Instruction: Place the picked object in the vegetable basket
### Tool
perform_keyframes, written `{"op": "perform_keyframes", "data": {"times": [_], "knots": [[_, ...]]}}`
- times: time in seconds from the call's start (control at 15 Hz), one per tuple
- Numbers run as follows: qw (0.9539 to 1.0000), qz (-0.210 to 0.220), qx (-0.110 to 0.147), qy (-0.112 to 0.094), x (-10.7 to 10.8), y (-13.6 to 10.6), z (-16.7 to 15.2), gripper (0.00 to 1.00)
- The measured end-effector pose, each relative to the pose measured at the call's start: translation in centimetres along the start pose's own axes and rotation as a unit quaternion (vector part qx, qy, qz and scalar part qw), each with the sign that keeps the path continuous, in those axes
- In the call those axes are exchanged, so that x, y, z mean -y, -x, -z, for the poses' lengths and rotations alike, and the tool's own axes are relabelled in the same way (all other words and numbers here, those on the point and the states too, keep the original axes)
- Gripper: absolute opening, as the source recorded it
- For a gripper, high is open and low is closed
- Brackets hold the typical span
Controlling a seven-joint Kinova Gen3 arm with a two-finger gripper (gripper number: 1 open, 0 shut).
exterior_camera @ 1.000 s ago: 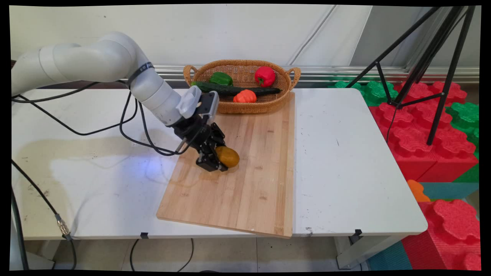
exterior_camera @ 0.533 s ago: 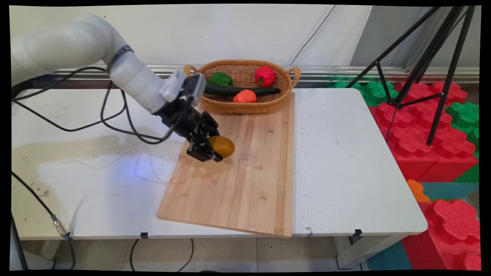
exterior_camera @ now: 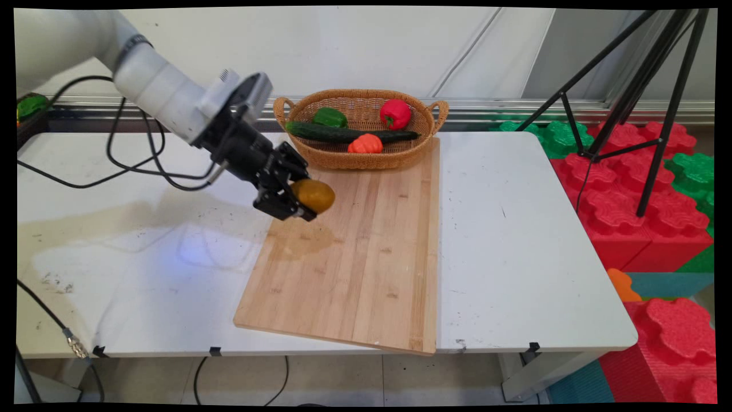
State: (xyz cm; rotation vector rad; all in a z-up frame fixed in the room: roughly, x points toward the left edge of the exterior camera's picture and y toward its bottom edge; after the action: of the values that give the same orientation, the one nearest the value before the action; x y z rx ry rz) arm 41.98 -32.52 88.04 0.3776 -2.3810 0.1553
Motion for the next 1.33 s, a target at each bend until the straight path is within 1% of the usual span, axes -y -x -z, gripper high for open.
{"op": "perform_keyframes", "data": {"times": [0.13, 0.4, 0.53, 0.67, 0.87, 1.0, 1.33], "knots": [[0.9999, 0.003, -0.016, 0.000, 0.1, -0.1, 1.8, 0.00], [0.9990, 0.015, -0.042, -0.003, 0.4, -0.5, 4.2, 0.00], [0.9976, 0.027, -0.063, -0.011, 1.1, -1.0, 5.7, 0.00], [0.9962, 0.036, -0.077, -0.021, 1.8, -1.3, 6.7, 0.00], [0.9925, 0.052, -0.101, -0.045, 3.7, -1.9, 8.1, 0.00], [0.9902, 0.061, -0.109, -0.062, 5.1, -2.3, 8.6, 0.00], [0.9856, 0.079, -0.102, -0.109, 8.7, -3.0, 8.0, 0.00]]}}
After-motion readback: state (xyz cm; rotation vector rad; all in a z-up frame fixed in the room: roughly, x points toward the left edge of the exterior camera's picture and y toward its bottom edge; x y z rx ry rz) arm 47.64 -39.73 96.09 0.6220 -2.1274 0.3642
